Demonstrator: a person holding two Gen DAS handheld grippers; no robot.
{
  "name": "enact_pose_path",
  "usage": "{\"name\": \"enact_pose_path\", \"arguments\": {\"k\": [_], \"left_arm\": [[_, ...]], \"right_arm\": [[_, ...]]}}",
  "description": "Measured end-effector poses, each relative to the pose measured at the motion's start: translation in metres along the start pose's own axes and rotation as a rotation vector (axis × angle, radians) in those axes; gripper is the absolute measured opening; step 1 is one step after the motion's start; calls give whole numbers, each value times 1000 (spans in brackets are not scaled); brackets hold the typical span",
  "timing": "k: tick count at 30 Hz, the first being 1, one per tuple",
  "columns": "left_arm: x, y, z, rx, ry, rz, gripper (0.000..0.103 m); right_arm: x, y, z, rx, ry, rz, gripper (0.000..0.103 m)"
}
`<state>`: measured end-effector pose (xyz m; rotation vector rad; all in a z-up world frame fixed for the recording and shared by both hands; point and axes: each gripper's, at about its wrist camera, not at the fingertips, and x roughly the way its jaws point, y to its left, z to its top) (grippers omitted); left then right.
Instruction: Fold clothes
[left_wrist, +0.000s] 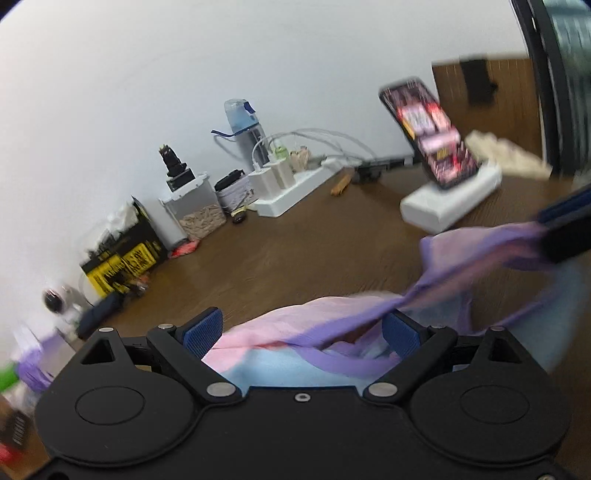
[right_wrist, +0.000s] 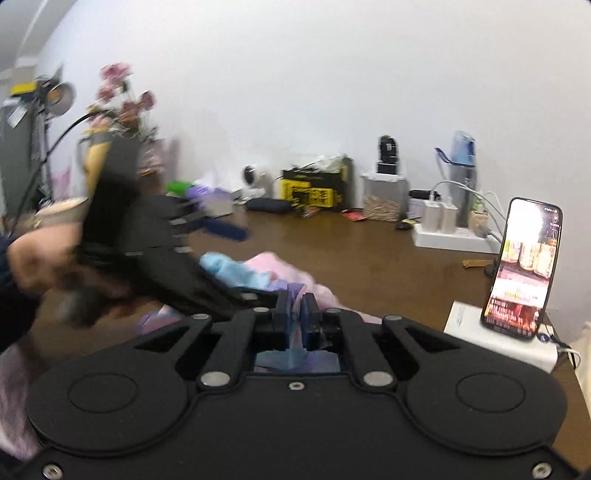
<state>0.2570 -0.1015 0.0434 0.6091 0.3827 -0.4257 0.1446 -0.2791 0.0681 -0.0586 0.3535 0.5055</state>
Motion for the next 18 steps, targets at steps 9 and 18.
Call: {"name": "enact_pose_path", "arguments": {"k": [9,18], "left_arm": [[-12,-37,14,238,-154,12,77],[-14,34,23,-154,-90,152,82]], "right_arm": [[-21,-8,-1,111,-92,70,8],[-8,-26,-27,-112,151,-99,44]]}}
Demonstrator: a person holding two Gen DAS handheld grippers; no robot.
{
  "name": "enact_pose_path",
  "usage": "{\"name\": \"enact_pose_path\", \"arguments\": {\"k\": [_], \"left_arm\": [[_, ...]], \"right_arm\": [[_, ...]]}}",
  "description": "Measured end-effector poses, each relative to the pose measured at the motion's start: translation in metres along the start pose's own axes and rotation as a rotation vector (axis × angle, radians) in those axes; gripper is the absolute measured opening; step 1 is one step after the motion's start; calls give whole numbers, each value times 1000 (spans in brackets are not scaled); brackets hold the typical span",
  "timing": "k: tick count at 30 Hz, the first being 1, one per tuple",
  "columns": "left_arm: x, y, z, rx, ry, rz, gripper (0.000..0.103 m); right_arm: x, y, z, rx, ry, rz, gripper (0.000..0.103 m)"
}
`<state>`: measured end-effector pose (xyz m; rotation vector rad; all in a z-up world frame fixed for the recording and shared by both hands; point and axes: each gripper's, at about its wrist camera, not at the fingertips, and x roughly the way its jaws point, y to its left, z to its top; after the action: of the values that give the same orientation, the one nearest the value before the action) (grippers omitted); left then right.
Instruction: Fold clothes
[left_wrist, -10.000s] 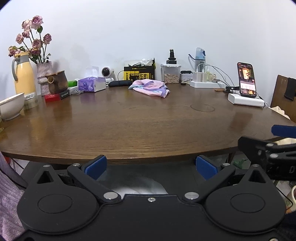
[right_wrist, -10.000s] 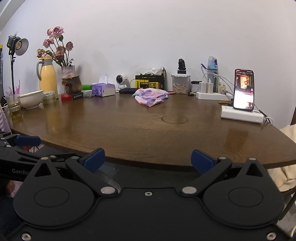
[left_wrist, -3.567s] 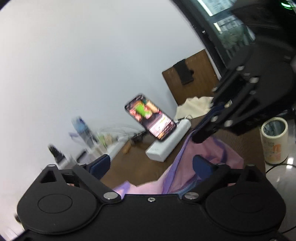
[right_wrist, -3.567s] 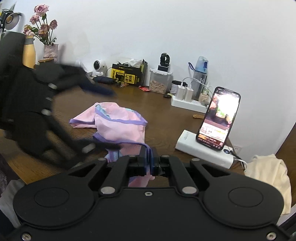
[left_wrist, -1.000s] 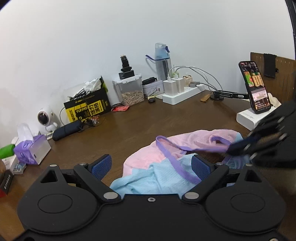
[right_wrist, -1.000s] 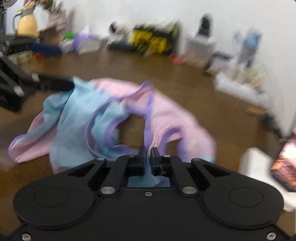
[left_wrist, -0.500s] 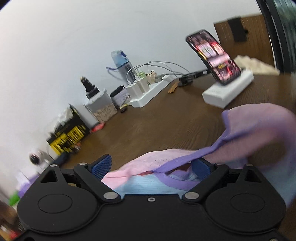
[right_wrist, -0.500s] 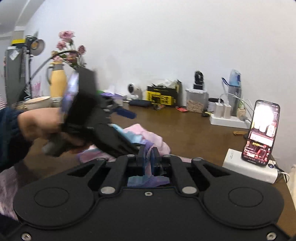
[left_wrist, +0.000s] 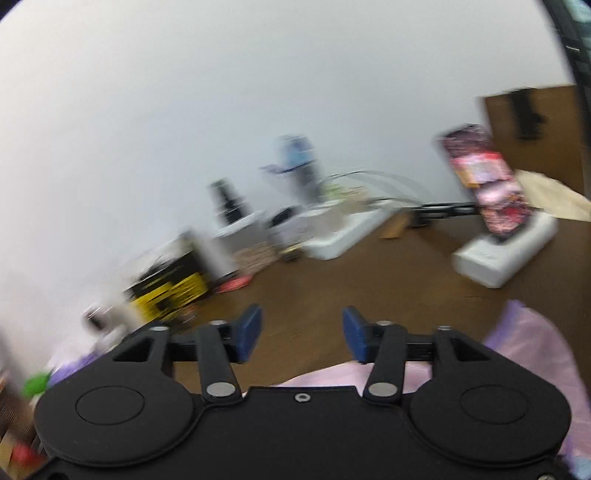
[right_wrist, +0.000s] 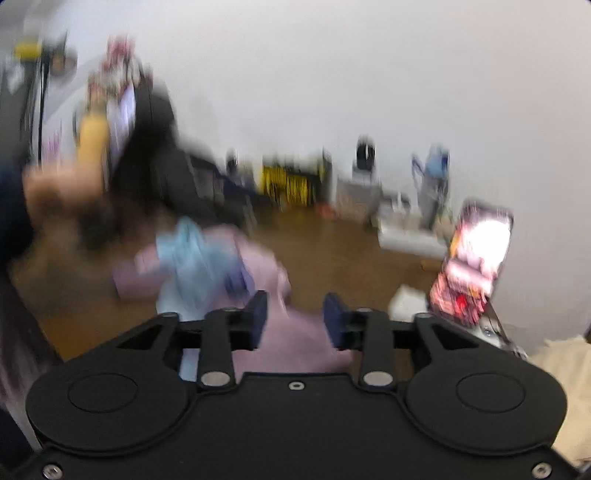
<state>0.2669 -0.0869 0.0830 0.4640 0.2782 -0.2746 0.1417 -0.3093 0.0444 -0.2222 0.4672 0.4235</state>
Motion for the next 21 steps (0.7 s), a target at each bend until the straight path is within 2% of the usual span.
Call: {"name": "enact_pose_path", "arguments": {"k": [1,4,6,8,10,11,12,13,17,19,20,21], "left_arm": [[-12,6,-3,-18,-13,-9,93],[-44,10,-13,-16,-37,-43,94],[-59,10,-20,-9,-33,-31,96],[-77,6,-32,5,-49,-49,97],[-98,-2,-47,46,-94,-108,97],[-105,-7,-52,66,-109,-124,97],[-113,-14,-57,93,-122,-139,98],[-118,-24,-62,128,-126,-150,99],[-119,-67,-72,273,-130,-219,99],[-115,-86,-75,338,-145,-260,99],[-114,-93,-76,373,-153,-262,99],[-113,-96,-77,387,-155,-260,99]], "right_arm": [[5,0,-4,15,35,20,44],[15,6,-6,74,79,128,44],[21,16,-4,68,75,209,44],[29,23,-4,64,67,251,43],[45,26,-3,89,94,241,28],[53,27,-3,104,110,230,5],[55,27,-3,110,114,225,2],[57,22,2,146,91,212,2],[53,0,31,306,-8,256,2],[51,-4,42,310,-22,248,2],[50,-4,43,268,-8,233,3],[48,-3,44,213,11,216,10]]}}
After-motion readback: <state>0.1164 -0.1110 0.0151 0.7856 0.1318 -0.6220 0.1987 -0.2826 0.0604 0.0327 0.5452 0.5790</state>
